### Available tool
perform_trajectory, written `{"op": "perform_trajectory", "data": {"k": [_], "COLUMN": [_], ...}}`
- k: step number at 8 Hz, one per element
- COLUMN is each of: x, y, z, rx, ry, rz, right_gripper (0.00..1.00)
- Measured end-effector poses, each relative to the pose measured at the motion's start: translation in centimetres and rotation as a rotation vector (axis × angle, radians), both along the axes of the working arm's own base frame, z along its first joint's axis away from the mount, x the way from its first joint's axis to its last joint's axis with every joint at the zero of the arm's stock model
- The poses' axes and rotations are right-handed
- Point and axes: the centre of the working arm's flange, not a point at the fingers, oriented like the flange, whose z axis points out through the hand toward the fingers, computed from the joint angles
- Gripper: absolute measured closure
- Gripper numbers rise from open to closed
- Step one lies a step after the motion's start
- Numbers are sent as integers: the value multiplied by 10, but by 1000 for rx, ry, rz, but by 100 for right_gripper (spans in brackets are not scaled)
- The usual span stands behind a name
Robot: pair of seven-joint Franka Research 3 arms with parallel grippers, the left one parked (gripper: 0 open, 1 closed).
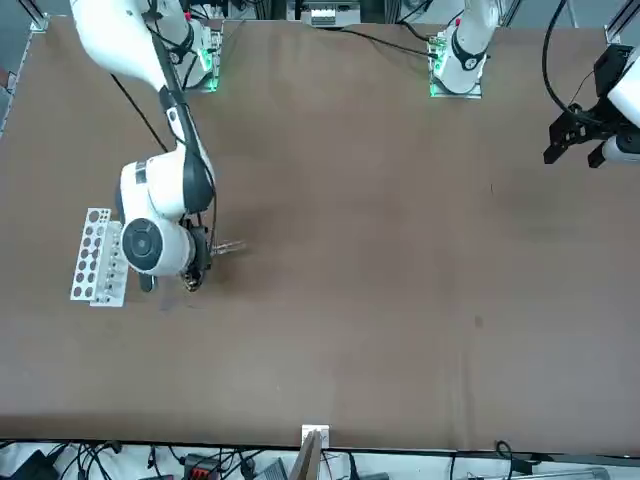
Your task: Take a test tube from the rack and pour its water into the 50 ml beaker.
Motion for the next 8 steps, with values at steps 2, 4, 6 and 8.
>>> {"op": "perform_trajectory", "data": {"k": [2, 4, 6, 8], "x": [1, 3, 3, 5], "y": [-10, -23, -30, -35], "z": [-4, -8, -13, -14], "rx": [52, 86, 115, 159], "ry": [22, 38, 52, 58], "rz": [5, 6, -18, -53], "right_gripper": [78, 78, 78, 78]}}
